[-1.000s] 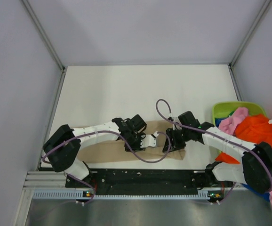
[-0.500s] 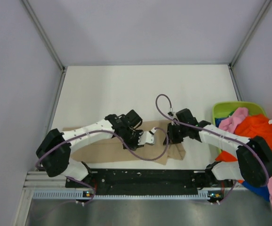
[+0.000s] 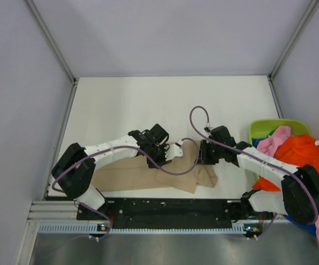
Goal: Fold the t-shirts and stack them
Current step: Fold the other side of the tshirt into a rectangle
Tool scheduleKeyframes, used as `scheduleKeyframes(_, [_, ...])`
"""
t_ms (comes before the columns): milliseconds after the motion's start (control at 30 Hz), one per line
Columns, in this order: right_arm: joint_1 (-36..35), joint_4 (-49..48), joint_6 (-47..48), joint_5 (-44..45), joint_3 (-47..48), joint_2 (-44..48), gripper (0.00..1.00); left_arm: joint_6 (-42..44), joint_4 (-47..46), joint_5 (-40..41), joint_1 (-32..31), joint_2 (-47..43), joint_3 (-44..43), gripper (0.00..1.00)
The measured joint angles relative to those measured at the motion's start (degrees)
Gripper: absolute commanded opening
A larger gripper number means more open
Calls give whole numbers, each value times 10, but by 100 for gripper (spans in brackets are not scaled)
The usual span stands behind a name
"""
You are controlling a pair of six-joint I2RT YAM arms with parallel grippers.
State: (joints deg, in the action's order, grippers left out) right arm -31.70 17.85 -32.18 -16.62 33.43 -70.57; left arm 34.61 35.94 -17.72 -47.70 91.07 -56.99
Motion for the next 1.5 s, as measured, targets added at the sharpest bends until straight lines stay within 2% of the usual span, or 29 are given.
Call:
scheduleKeyframes(200, [78,-5,9,44,49,-36,34,-32,-18,55,81,-23,-3,33])
scheduleKeyframes(367, [93,-10,31,66,95,-105,38,-56,-31,113,170,-23,-2,33])
scheduleKeyframes(533, [100,-22,41,71,107,-155,38,-60,-53,148,203,-26,38,33])
scheduleKeyframes(600, [101,-23,40,71,107,-169,32,-60,-53,157,205,-26,55,33])
scheduleKeyframes(733, [101,-31,44,69,108,-170,1,-61,-57,176,210,-24,77,33])
scheduleKeyframes(967, [101,-28,54,77,117,-170,0,-69,-69,187,215,-14,74,33])
scheduleKeyframes(1500, [101,27,86,106,214,-176,0,-73,-79,193,224,2,61,33])
